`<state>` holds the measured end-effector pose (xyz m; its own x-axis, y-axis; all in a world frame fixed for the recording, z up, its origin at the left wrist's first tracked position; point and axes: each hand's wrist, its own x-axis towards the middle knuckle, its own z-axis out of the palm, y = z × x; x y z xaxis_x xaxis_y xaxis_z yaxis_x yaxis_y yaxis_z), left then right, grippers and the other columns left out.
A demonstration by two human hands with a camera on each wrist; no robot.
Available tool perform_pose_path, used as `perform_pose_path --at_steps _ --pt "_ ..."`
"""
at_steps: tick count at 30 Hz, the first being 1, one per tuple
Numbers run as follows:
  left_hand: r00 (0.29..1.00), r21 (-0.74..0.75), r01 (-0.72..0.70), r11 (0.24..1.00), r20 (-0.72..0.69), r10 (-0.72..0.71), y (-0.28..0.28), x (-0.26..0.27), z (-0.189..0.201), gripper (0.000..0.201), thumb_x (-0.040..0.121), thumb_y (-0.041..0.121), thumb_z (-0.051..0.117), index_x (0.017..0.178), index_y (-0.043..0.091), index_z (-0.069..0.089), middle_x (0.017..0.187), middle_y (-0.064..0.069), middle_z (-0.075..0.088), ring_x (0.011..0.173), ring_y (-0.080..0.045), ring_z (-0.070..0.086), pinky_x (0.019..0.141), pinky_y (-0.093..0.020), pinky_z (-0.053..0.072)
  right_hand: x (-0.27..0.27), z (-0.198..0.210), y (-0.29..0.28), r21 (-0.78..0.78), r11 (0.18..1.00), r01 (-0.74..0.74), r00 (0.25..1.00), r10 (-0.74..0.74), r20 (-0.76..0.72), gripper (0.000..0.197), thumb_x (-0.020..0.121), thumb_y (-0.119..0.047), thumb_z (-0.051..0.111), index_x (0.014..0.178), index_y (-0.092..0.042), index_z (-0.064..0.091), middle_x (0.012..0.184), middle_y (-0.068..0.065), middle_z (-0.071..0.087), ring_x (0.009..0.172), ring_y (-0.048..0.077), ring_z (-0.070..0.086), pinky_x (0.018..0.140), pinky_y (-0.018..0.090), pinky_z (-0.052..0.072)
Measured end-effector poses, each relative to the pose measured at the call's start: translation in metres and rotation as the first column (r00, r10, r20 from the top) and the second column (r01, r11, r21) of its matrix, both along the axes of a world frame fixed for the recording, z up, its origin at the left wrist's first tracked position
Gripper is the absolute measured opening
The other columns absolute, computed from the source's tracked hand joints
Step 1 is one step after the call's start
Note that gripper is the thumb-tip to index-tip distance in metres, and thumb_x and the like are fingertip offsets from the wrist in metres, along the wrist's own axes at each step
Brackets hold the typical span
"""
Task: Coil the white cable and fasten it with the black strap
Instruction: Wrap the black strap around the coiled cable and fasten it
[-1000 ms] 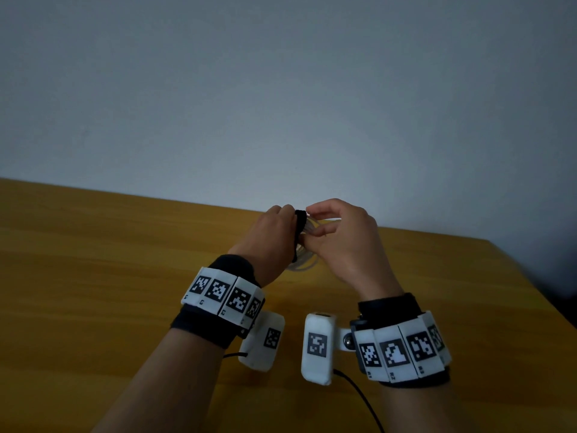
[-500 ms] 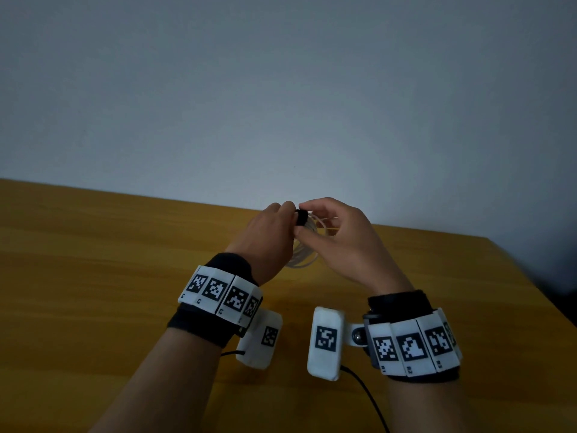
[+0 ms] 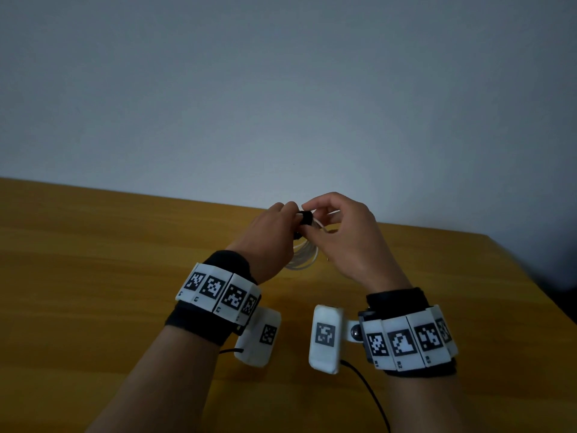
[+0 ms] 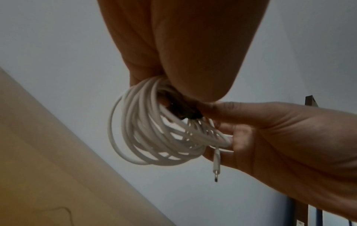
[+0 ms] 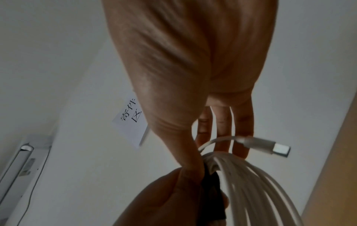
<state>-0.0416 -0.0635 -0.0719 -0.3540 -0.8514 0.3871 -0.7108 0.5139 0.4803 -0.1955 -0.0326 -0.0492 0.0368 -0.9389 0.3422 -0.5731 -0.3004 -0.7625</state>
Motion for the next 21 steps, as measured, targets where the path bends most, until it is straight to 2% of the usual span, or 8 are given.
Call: perform_pose_path --at_steps 3,5,9,10,12,15,18,21 --pt "0.999 0.023 0.038 0.999 -0.001 -0.038 0.0026 0.0005 0.001 0.007 0.093 0.004 0.044 0.096 0.007 0.049 0.094 -0.011 0.054 0.08 -0.03 0.051 0.069 -0.04 0.044 -0.0002 -0.0006 0.0019 -0.002 1.0 0.001 0.999 -0.001 -0.033 0.029 0.086 -0.02 0.078 0.112 -0.03 0.069 0.104 -0.009 0.063 0.093 0.004 0.063 0.072 0.015 0.049" --pt "0.999 0.027 0.05 0.998 0.006 -0.05 0.0041 0.0 0.0018 0.009 0.092 0.005 0.046 0.099 0.008 0.051 0.094 -0.009 0.052 0.081 -0.028 0.051 0.069 -0.038 0.043 0.001 -0.0016 0.0027 -0.012 1.0 0.005 0.998 -0.006 -0.07 0.033 0.085 -0.018 0.078 0.115 -0.029 0.068 0.109 -0.008 0.063 0.092 0.002 0.062 0.072 0.015 0.047" --pt "0.998 0.029 0.055 0.998 0.005 -0.055 0.0077 -0.0019 0.0051 0.017 0.092 0.003 0.045 0.106 0.009 0.052 0.096 -0.007 0.05 0.082 -0.026 0.05 0.069 -0.031 0.039 0.0042 -0.0027 0.0014 -0.011 1.0 0.018 0.99 -0.02 -0.141 0.038 0.083 -0.015 0.077 0.118 -0.026 0.065 0.114 -0.009 0.065 0.093 -0.004 0.059 0.067 0.004 0.043" --pt "0.998 0.027 0.057 0.998 0.008 -0.058 0.0082 -0.0026 0.0058 0.019 0.092 0.003 0.044 0.108 0.009 0.052 0.096 -0.006 0.05 0.081 -0.025 0.05 0.069 -0.03 0.038 0.0047 -0.0027 0.0011 -0.011 1.0 0.022 0.988 -0.024 -0.155 0.039 0.083 -0.014 0.077 0.118 -0.025 0.065 0.113 -0.01 0.065 0.091 -0.005 0.058 0.067 0.002 0.044" --pt "0.998 0.016 0.068 0.998 -0.002 -0.068 0.0092 -0.0034 0.0064 0.015 0.093 0.002 0.043 0.101 0.013 0.049 0.093 -0.004 0.048 0.078 -0.022 0.047 0.066 -0.026 0.034 0.005 -0.0026 0.0011 -0.013 0.999 0.029 0.984 -0.031 -0.173 0.04 0.083 -0.01 0.077 0.119 -0.023 0.065 0.108 -0.01 0.065 0.085 -0.005 0.058 0.069 -0.003 0.044" --pt "0.997 0.007 0.08 0.997 -0.006 -0.08 0.0087 -0.0033 0.0059 0.021 0.092 0.001 0.043 0.092 0.022 0.039 0.087 -0.001 0.045 0.074 -0.02 0.043 0.062 -0.023 0.029 0.0042 -0.0022 0.0021 -0.022 0.999 0.03 0.979 -0.034 -0.203 0.043 0.081 -0.005 0.078 0.12 -0.02 0.067 0.101 -0.008 0.066 0.077 -0.005 0.059 0.07 -0.004 0.044" --pt "0.995 0.018 0.096 0.995 -0.003 -0.096 0.008 -0.0026 0.0053 0.018 0.093 0.002 0.042 0.101 0.017 0.049 0.089 -0.001 0.048 0.077 -0.02 0.045 0.066 -0.023 0.032 0.0056 -0.002 0.0029 -0.023 1.0 0.02 0.977 -0.025 -0.211 0.038 0.081 -0.006 0.077 0.116 -0.019 0.07 0.093 -0.01 0.066 0.074 -0.007 0.059 0.068 -0.001 0.045" --pt "0.993 0.013 0.115 0.993 -0.012 -0.115 0.0082 -0.0027 0.0061 0.019 0.096 0.006 0.041 0.107 0.016 0.052 0.09 -0.001 0.051 0.077 -0.019 0.048 0.068 -0.026 0.035 0.0075 -0.0027 0.0031 -0.032 0.999 0.027 0.983 -0.032 -0.182 0.029 0.086 -0.012 0.075 0.113 -0.018 0.069 0.087 -0.013 0.064 0.074 -0.007 0.061 0.067 0.002 0.047"
